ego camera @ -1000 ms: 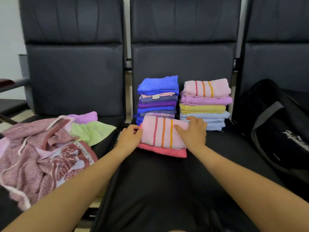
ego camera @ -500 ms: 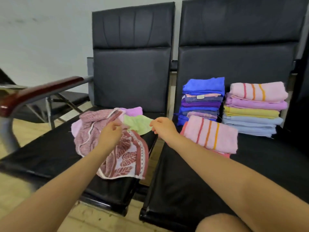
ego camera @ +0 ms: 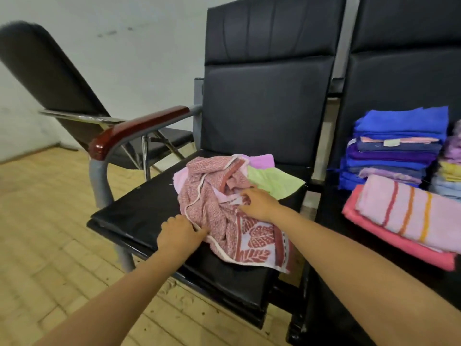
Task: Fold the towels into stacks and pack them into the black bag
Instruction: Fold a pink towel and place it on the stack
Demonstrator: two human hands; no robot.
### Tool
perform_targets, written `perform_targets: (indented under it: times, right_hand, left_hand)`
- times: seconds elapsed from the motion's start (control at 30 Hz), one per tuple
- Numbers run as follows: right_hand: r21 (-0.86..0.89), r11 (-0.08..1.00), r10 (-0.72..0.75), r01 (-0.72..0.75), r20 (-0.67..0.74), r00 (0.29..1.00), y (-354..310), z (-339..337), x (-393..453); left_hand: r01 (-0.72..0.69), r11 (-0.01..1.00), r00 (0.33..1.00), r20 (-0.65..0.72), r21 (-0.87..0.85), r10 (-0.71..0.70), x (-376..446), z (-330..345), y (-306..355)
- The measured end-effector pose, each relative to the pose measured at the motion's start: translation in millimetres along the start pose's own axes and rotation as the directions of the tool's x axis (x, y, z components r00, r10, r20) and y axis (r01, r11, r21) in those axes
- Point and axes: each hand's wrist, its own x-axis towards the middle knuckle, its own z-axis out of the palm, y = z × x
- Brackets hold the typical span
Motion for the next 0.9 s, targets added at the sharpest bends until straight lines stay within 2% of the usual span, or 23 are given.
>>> perform_targets:
  times: [0.07, 0.13, 0.17, 0.23, 0.27, 0.3, 0.33, 0.4, 0.43, 0.5, 0.57, 0.63, 0.67, 0.7, 0.73, 0.77, 0.83, 0.87, 0.9]
  right_hand:
    - [-0.012, 1.000, -0.005, 0.006, 0.040, 0.999, 1, 3, -1]
    - [0.034, 0.999, 0.026, -0.028, 0.060, 0.998, -2, 2, -2]
    - [0.045, 0.998, 0.032, -0.035, 0.061, 0.998, -5, -1, -4]
    - [0.022, 0.999, 0.048, -0.049, 0.043, 0.998, -10, -9, -6]
    - [0.025, 0.998, 0.063, -0.064, 0.014, 0.998, -13, -15, -8]
    - [0.079, 0.994, 0.080, -0.078, -0.020, 0.997, -16, -23, -10]
    - [0.171, 0.982, 0.096, -0.086, -0.053, 0.994, -19, -30, -13]
    - [0.376, 0.925, 0.107, -0.060, -0.104, 0.989, -26, -45, -23]
    - [0.478, 0.877, 0.119, -0.049, -0.117, 0.986, -29, -52, -29]
    - [0.681, 0.730, 0.196, -0.050, -0.139, 0.971, -32, -67, -40]
    - [0.854, 0.519, 0.326, -0.041, -0.153, 0.933, -30, -80, -51]
    - [0.945, 0.326, 0.401, 0.014, -0.151, 0.904, -25, -90, -64]
    - [0.962, 0.269, 0.412, 0.036, -0.149, 0.899, -22, -90, -72]
    - [0.971, 0.236, 0.414, 0.045, -0.142, 0.899, -19, -88, -80]
    - [0.970, 0.242, 0.411, 0.036, -0.136, 0.901, -16, -84, -87]
    - [0.961, 0.277, 0.406, 0.023, -0.139, 0.903, -15, -78, -96]
    - [0.865, 0.500, 0.358, -0.044, -0.160, 0.920, -12, -65, -111]
    - [0.752, 0.652, 0.312, -0.092, -0.156, 0.937, -9, -59, -117]
    - [0.601, 0.788, 0.261, -0.136, -0.125, 0.957, -5, -54, -122]
  left_hand:
    - [-0.037, 0.999, 0.998, 0.045, 0.017, 0.036, 4, -1, 0]
    - [-0.073, 0.996, 0.995, 0.071, -0.047, 0.076, 6, -2, 2]
    - [-0.084, 0.989, 0.993, 0.077, -0.125, 0.094, 5, -3, 6]
    - [-0.039, 0.911, 0.994, 0.073, -0.411, 0.076, 3, -8, 15]
    - [0.029, 0.818, 0.997, 0.071, -0.574, 0.014, 4, -13, 18]
    - [0.107, 0.674, 0.994, 0.091, -0.731, -0.059, 9, -18, 20]
    - [0.178, 0.493, 0.983, 0.135, -0.852, -0.122, 13, -24, 21]
    - [0.247, 0.138, 0.957, 0.220, -0.959, -0.188, 17, -38, 23]
    - [0.249, 0.040, 0.951, 0.237, -0.968, -0.197, 16, -47, 23]
    - [0.228, -0.077, 0.947, 0.239, -0.971, -0.213, 9, -65, 24]
    - [0.224, -0.209, 0.941, 0.266, -0.952, -0.207, 3, -78, 19]
    - [0.231, -0.309, 0.942, 0.292, -0.922, -0.167, -1, -87, 9]
    - [0.242, -0.312, 0.942, 0.299, -0.919, -0.151, -1, -87, 5]
    - [0.253, -0.253, 0.944, 0.296, -0.934, -0.148, -1, -86, 1]
    - [0.267, -0.156, 0.945, 0.290, -0.951, -0.152, -2, -83, -1]
    - [0.276, -0.007, 0.948, 0.274, -0.961, -0.162, -4, -79, -2]
    - [0.226, 0.417, 0.972, 0.176, -0.880, -0.156, -6, -66, -5]
    - [0.156, 0.629, 0.988, 0.106, -0.762, -0.116, -9, -59, -8]
    - [0.078, 0.791, 0.997, 0.055, -0.607, -0.055, -11, -52, -13]
